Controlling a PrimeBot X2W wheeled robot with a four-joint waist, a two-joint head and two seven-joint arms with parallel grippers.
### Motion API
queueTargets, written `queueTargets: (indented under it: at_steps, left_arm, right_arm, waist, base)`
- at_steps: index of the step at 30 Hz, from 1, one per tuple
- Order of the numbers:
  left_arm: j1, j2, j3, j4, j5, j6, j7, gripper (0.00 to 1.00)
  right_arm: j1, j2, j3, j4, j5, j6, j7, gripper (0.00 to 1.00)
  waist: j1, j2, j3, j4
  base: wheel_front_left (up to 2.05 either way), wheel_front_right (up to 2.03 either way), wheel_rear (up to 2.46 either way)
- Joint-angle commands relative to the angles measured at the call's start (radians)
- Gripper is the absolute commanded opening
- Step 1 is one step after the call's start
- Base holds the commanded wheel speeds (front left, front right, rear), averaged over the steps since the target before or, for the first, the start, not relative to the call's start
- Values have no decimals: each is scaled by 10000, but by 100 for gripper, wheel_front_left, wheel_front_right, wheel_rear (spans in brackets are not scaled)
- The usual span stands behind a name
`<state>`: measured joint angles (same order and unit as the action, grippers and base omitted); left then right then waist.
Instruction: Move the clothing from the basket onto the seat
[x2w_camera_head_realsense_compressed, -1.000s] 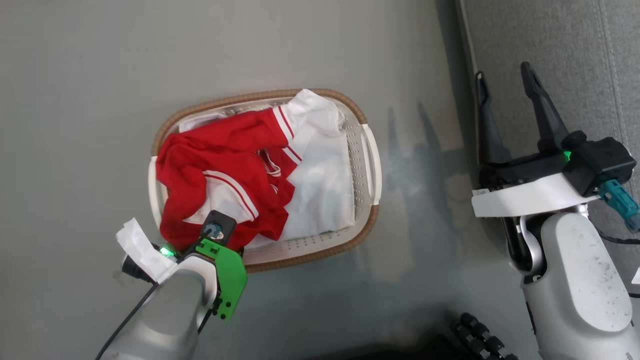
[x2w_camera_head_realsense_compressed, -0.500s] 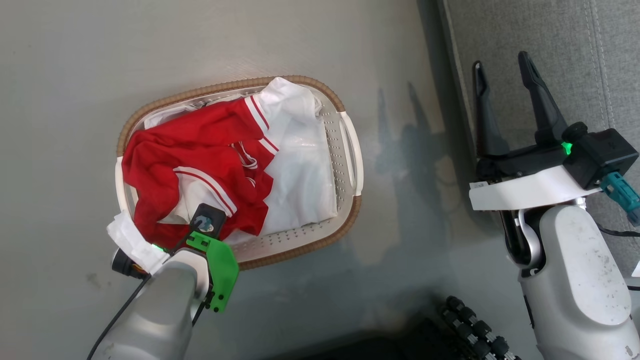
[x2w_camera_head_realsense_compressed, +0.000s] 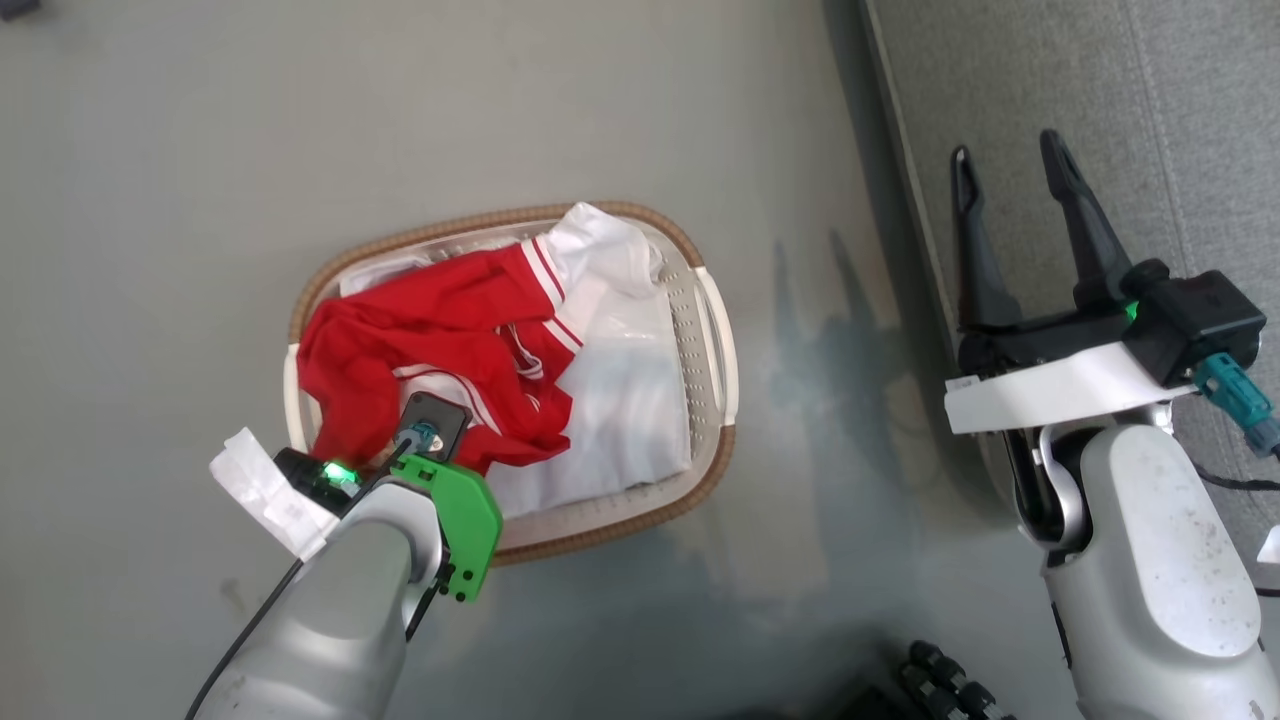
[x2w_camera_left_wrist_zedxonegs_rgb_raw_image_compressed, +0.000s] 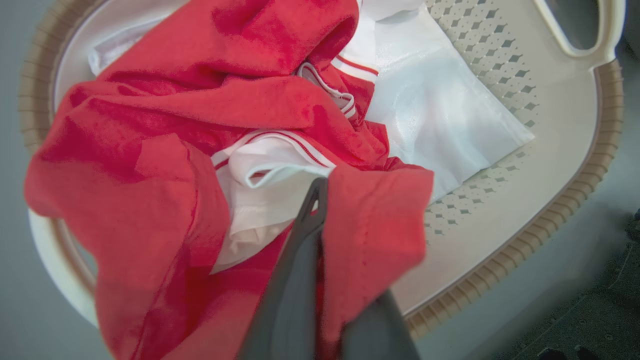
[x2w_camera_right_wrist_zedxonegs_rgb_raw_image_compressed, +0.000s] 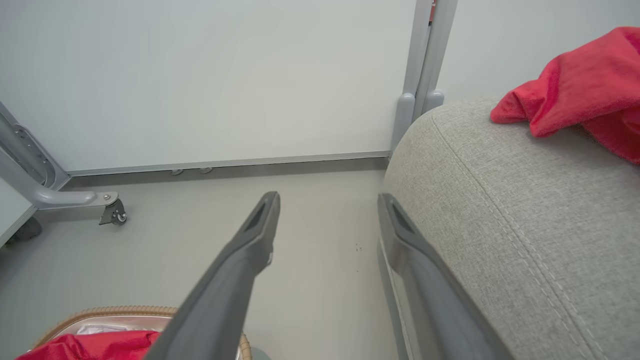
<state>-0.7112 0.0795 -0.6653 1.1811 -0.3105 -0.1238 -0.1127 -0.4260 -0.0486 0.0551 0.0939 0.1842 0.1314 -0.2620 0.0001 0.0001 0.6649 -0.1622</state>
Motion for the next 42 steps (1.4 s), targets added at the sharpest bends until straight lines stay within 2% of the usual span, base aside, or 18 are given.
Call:
queueTargets:
  at_steps: [1, 8, 14, 25, 35, 42]
  left_arm:
    - [-165, -23, -40, -87, -97, -45, -164, 0]
    - [-171, -179, -344, -720, -384, -70, -781, 0]
    - [-199, -185, -940, -1815, -976, -70, -1044, 0]
    - [-1336, 835, -2296, -4693, -1900, -72, -738, 0]
    - [-2782, 1602, -2476, -6534, -2487, -60, -115, 0]
    - [-3258, 1925, -2392, -6955, -2588, -62, 147, 0]
  right_arm:
    - [194, -35, -56, 98, -97, -14, -44, 100]
    - [676, -35, -241, 505, -331, -14, -44, 100]
    - [1264, -36, -332, 916, -540, -14, -44, 100]
    - [2216, -38, -240, 1384, -676, -14, -44, 100]
    - [2290, -36, 219, 1367, -853, -14, -44, 100]
    - [1881, -33, 1262, 1198, -976, -14, -44, 100]
  waist:
    - [-1, -1, -736, 330]
    - [-1, -1, -2103, 815]
    - [-1, -1, -3389, 1241]
    - [-1, -1, -5391, 1584]
    - [-1, -1, -6359, 1346]
    - [-1, -1, -6612, 1158]
  base:
    - [0, 0, 0]
    - [0, 0, 0]
    - [0, 0, 0]
    - [0, 0, 0]
    - [0, 0, 0]
    - [0, 0, 0]
